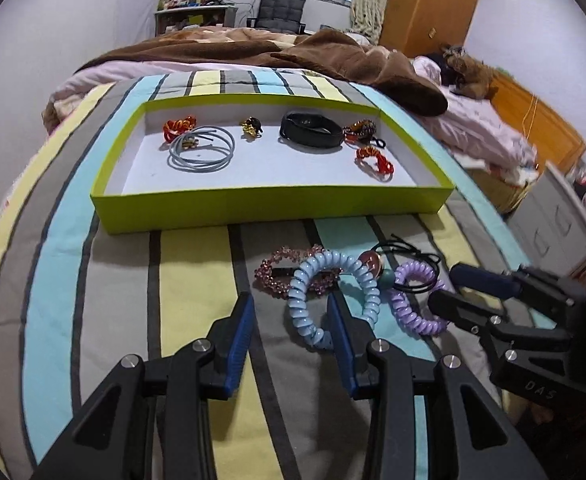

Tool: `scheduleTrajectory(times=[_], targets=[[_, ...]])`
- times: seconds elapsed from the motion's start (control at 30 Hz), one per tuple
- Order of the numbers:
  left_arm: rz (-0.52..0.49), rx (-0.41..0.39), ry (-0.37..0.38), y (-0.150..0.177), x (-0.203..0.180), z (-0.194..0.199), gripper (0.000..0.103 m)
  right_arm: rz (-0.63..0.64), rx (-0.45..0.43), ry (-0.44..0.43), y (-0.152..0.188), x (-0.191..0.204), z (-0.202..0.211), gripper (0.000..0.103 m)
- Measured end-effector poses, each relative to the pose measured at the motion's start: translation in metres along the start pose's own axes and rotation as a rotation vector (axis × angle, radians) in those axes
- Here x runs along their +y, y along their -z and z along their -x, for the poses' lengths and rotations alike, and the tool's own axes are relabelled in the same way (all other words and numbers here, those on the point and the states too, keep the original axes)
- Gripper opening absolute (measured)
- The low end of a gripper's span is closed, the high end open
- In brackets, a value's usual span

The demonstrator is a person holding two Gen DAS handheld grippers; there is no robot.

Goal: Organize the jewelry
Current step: 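Grasp the light blue coil with the left gripper while the right grasps the lavender coil, then carry both coil bracelets into the green box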

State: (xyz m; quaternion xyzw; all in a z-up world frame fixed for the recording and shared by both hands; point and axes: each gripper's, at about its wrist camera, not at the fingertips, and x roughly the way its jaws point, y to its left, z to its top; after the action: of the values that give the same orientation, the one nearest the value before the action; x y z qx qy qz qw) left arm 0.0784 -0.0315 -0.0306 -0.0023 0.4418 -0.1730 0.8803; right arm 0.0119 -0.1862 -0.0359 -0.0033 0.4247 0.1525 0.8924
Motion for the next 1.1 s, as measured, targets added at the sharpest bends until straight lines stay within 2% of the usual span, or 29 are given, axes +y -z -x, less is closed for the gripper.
scheduleTrajectory(times=[0.03, 0.13, 0.23, 0.47, 0.63, 1.1], targets=[[-0.010, 0.002, -0.009, 0.000, -0.001, -0.001, 0.039, 0.005, 0.001, 0.003, -0.001, 0.001, -0.001, 0.041], [-0.036, 0.005, -0.037, 0.000, -0.005, 0.000, 0.035, 0.017, 0.004, 0.007, 0.000, 0.002, -0.001, 0.031], [-0.048, 0.007, -0.059, 0.001, -0.004, 0.000, 0.026, 0.032, 0.006, 0.009, 0.001, 0.004, 0.000, 0.024], [-0.058, 0.009, -0.059, 0.004, -0.004, 0.003, 0.014, 0.047, 0.010, 0.006, 0.002, 0.009, 0.001, 0.010], [-0.051, 0.001, -0.035, 0.005, 0.000, 0.007, 0.011, 0.034, 0.008, 0.007, 0.003, 0.008, 0.003, 0.010], [-0.022, -0.021, -0.050, 0.014, 0.014, 0.021, 0.011, 0.002, -0.007, 0.026, 0.010, -0.001, 0.019, 0.009]])
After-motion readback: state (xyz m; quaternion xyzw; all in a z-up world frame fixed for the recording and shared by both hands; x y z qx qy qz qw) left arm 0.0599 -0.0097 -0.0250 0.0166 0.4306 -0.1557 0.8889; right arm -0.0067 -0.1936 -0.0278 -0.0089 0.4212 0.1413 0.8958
